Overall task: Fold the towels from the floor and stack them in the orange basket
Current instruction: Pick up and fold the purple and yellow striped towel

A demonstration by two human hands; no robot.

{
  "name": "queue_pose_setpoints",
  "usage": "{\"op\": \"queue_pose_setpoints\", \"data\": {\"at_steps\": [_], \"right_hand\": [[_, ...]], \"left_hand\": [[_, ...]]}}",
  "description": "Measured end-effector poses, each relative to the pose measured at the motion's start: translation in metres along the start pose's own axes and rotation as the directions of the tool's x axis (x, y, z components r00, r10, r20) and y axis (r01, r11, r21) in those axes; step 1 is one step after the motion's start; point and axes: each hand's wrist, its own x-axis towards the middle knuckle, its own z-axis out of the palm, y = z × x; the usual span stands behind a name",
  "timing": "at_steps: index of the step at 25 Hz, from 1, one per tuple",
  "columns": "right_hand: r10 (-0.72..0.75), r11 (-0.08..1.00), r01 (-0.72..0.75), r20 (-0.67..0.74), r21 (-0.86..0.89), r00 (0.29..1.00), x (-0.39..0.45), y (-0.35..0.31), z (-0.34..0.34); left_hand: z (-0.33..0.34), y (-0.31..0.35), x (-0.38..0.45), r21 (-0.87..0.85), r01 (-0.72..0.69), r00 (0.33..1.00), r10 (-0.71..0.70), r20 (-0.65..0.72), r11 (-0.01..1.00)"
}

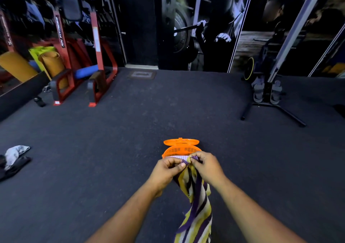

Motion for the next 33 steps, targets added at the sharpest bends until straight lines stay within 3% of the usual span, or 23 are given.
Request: {"op": "queue_pose_setpoints", "data": {"at_steps": [3,7,9,14,21,25,28,30,33], "right_hand": [[0.012,0.998,-0.010,-0.032,0.059,0.999,-0.003,0.002,0.000],[0.104,0.979,-0.064,-0.204,0.193,0.973,-0.009,-0.005,0.004],[0.127,0.953,-0.059,-0.213,0.298,0.969,-0.012,-0.014,0.008],[0.203,0.813,-0.105,-0.110,0.572,0.973,-0.017,-0.032,0.013],[0.153,0.826,-0.084,-0.080,0.557,0.985,-0.020,-0.038,0.017],[0.168,0.722,-0.119,-0.007,0.681,0.986,-0.020,-0.051,0.014],[0.079,0.783,-0.030,-0.052,0.621,0.996,-0.016,-0.045,0.007],[-0.022,0.832,0.081,-0.113,0.549,0.993,-0.010,-0.035,0.000],[-0.203,0.833,0.151,0.040,0.532,0.978,-0.002,-0.028,-0.013]], "left_hand": [[0.000,0.001,-0.001,0.009,-0.016,1.000,0.017,-0.026,1.000],[0.005,-0.001,0.005,-0.061,-0.005,0.971,-0.009,-0.237,0.998],[0.010,-0.001,0.005,-0.092,-0.022,0.957,-0.006,-0.290,0.996],[0.019,-0.002,0.004,-0.005,-0.099,0.961,0.095,-0.259,0.995],[0.024,0.001,0.003,0.024,-0.133,0.956,0.134,-0.259,0.991],[0.025,0.010,0.001,-0.015,-0.153,0.969,0.147,-0.200,0.988],[0.017,0.015,0.006,0.004,-0.186,0.960,0.183,-0.211,0.983],[0.011,0.024,0.009,-0.024,-0.202,0.971,0.197,-0.135,0.979],[0.003,0.045,0.015,-0.046,-0.220,0.975,0.220,-0.008,0.974]]}}
